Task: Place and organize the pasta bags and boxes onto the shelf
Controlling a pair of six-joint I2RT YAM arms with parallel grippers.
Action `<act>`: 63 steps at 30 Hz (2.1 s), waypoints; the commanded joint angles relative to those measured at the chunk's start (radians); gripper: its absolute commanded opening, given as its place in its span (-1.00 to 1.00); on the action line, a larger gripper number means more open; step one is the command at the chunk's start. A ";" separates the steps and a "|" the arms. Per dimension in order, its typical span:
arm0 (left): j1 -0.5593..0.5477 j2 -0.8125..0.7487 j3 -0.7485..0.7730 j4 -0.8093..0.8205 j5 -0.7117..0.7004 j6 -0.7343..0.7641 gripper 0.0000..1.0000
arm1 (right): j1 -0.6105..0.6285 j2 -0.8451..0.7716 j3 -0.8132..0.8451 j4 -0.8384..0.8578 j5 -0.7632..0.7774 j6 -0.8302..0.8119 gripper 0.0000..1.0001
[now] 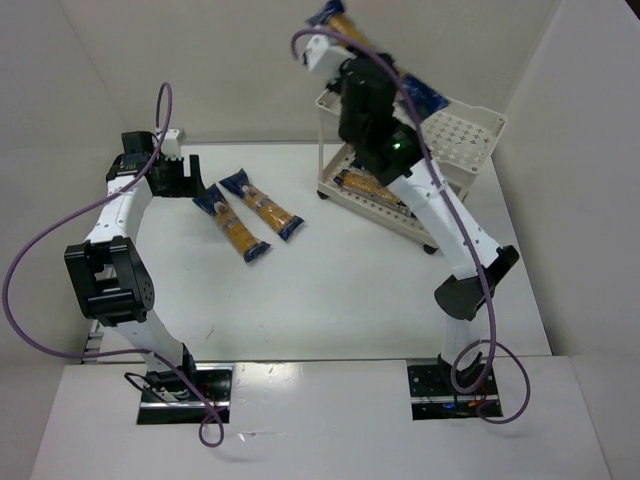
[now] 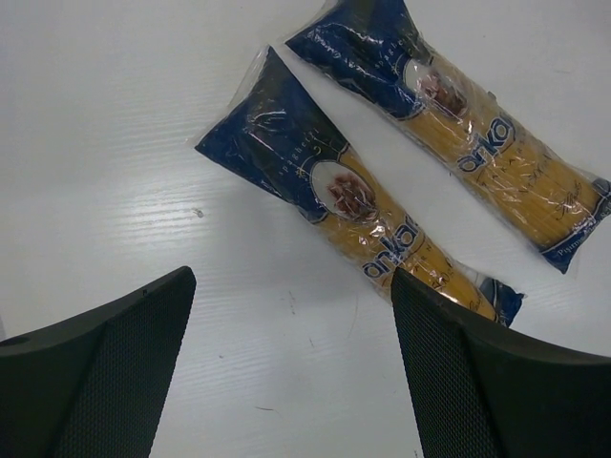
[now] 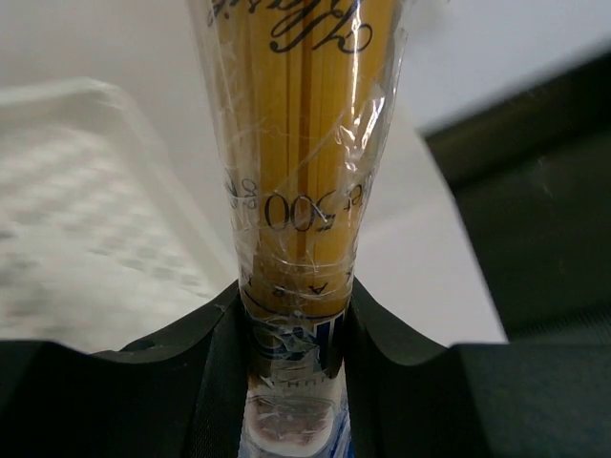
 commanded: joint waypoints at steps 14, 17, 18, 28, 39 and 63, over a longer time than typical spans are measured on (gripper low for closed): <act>-0.021 -0.030 0.023 0.016 0.055 0.017 0.81 | -0.232 0.134 0.233 0.028 -0.017 -0.173 -0.70; -0.021 -0.030 0.023 0.016 0.055 0.008 0.81 | -0.257 0.092 0.134 -0.009 -0.039 -0.149 -0.58; -0.021 -0.030 0.023 0.016 0.055 0.008 0.81 | -0.257 0.081 0.112 -0.020 -0.054 -0.139 -0.48; -0.021 -0.021 0.023 0.025 0.064 0.008 0.81 | -0.266 0.025 0.049 -0.100 -0.091 -0.092 0.51; -0.021 0.024 0.048 0.025 0.055 -0.086 0.97 | -0.277 0.025 0.219 -0.034 -0.091 0.086 0.61; -0.210 0.430 0.088 -0.067 -0.123 -0.566 1.00 | -0.259 -0.008 0.199 0.024 -0.011 0.593 0.75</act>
